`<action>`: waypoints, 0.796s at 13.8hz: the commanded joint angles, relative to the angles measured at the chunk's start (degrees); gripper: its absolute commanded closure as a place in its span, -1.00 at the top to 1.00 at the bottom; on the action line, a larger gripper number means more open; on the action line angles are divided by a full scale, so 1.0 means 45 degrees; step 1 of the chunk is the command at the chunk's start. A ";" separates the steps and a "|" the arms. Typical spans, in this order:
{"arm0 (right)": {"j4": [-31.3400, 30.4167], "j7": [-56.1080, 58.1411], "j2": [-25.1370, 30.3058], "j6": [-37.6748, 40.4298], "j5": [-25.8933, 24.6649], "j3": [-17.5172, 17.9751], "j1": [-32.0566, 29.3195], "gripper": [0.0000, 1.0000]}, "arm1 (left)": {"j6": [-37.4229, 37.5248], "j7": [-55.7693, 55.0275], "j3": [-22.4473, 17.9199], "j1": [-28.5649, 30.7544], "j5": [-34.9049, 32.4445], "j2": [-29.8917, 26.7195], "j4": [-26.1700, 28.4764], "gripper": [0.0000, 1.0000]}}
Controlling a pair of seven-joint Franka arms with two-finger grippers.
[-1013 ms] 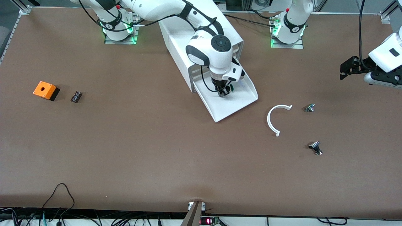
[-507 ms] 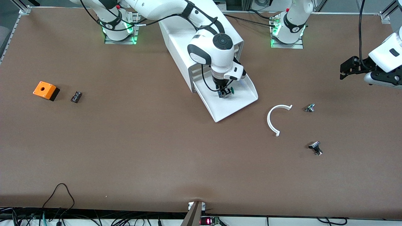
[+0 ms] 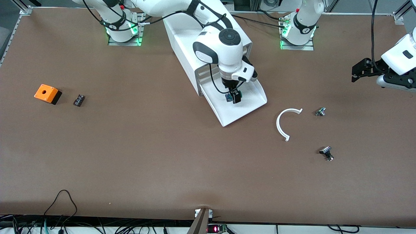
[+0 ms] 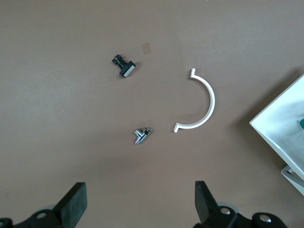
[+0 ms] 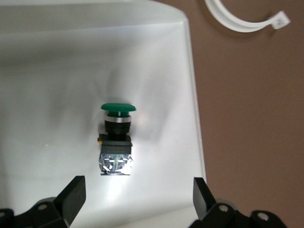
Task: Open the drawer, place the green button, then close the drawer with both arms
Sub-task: 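Open the right gripper to release the button in the drawer, then withdraw the right gripper while the left gripper reaches toward the drawer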
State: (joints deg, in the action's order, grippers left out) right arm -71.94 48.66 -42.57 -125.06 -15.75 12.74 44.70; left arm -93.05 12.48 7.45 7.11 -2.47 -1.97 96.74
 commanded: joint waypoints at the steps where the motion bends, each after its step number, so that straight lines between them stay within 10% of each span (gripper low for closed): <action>1: -0.0224 -0.0617 0.1390 0.0174 0.0042 0.0079 -0.0867 1.00 | 0.0345 -0.0116 0.0043 0.0020 -0.0017 0.0165 -0.0425 1.00; 11: 0.0245 -0.1884 0.2937 0.1600 0.1640 -0.0428 -0.3544 1.00 | 0.0248 -0.0038 0.0023 0.0040 0.0198 0.0748 -0.0814 1.00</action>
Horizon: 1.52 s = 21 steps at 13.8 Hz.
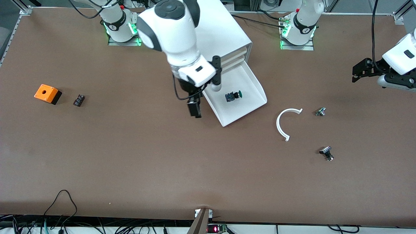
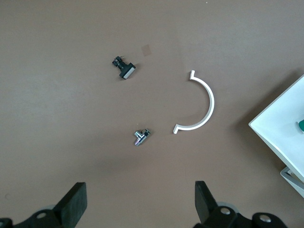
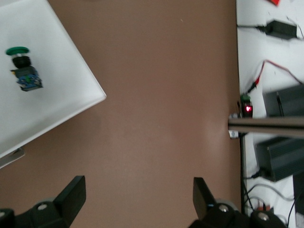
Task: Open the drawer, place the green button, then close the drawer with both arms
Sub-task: 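Withdraw the right gripper while the left gripper reaches toward the drawer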
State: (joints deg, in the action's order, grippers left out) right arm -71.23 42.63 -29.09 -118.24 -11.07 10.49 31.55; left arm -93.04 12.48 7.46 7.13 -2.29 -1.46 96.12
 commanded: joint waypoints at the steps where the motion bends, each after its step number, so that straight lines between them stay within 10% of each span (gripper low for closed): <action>1: 0.0009 -0.1129 -0.0155 0.0025 0.0933 0.0032 -0.0856 1.00 | 0.0283 -0.0057 0.0022 0.0036 0.0157 0.1062 -0.0985 1.00; 14: -0.2023 -1.2924 0.0352 0.1661 0.1092 -0.0066 -0.1777 1.00 | 0.0129 -0.1029 0.0061 -0.0217 0.0292 0.4013 -0.1691 0.98; 21: -0.2043 -1.3011 0.1230 0.3150 0.1112 -0.0144 -0.4682 1.00 | -0.1646 -0.6029 0.0157 -0.1700 0.1719 0.5108 -0.1399 0.98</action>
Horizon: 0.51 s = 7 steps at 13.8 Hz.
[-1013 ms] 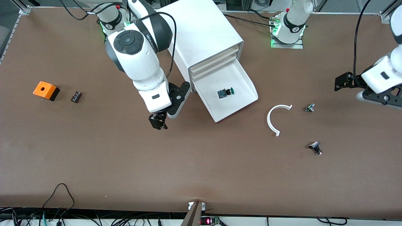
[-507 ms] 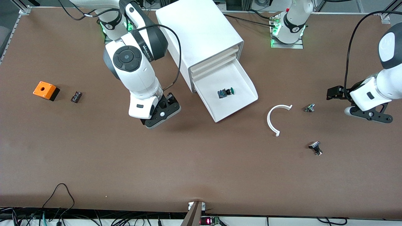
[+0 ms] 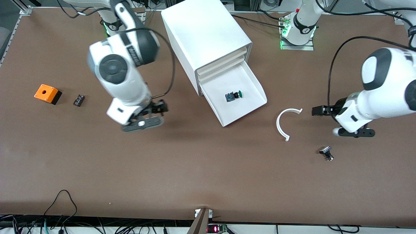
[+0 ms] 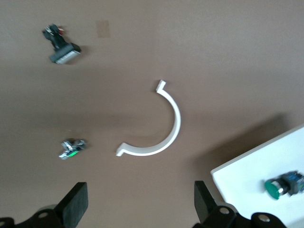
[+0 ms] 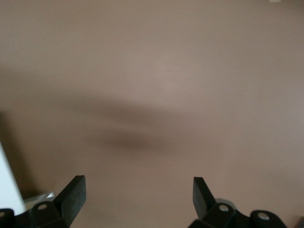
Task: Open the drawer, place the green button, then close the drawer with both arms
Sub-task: 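Withdraw the right gripper while the left gripper reaches toward the drawer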
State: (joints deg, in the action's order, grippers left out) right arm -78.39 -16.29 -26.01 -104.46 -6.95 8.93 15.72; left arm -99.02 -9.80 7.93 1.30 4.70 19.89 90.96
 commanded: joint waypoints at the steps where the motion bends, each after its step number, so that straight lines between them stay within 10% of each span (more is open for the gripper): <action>1: -0.0452 0.0259 0.0624 0.0108 0.0196 0.0204 -0.1556 1.00 | -0.0765 -0.1587 0.0170 -0.0521 0.0166 0.0501 -0.0059 0.98; 7: -0.1487 0.1272 0.2128 0.1044 0.0215 -0.0516 -0.2770 1.00 | -0.5738 -0.3500 0.0952 -0.0989 0.0186 0.1028 0.2612 0.98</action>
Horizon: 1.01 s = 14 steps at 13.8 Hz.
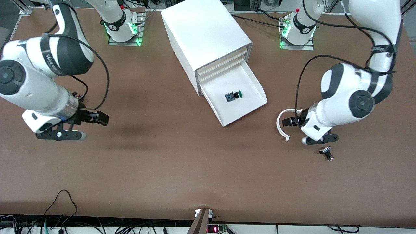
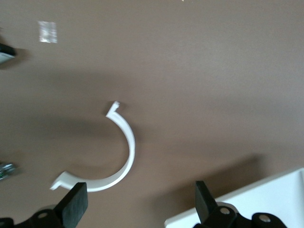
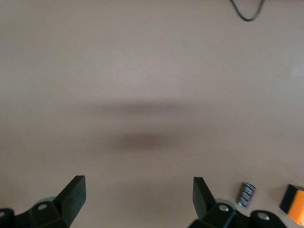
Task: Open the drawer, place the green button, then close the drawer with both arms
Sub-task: 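Push the drawer closed into the cabinet with the left gripper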
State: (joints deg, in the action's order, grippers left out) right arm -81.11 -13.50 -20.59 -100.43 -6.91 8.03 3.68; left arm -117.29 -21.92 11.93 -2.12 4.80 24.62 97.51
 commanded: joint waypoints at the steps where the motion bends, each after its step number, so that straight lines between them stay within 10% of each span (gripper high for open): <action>1: -0.0824 0.1179 0.1000 0.0440 0.0208 -0.0610 -0.0095 1.00 | -0.2868 -0.1393 0.0084 -0.0618 0.0165 0.0016 0.1801 0.98; 8: -0.0511 0.3583 0.2386 0.2455 0.1728 -0.3130 -0.0095 1.00 | -0.5941 -0.4619 0.0065 -0.1892 0.0126 0.1032 0.2918 0.98; 14: -0.3666 0.3313 0.4628 0.0743 0.1575 -0.2860 0.0042 0.93 | -0.6259 -0.5675 0.0162 -0.2340 0.0145 0.1149 0.3701 0.99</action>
State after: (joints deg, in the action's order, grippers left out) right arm -87.34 2.52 -6.86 -91.64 -0.37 -5.36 3.56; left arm -144.55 -45.22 12.66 -11.48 4.81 30.13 113.03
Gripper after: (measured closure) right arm 0.035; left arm 0.004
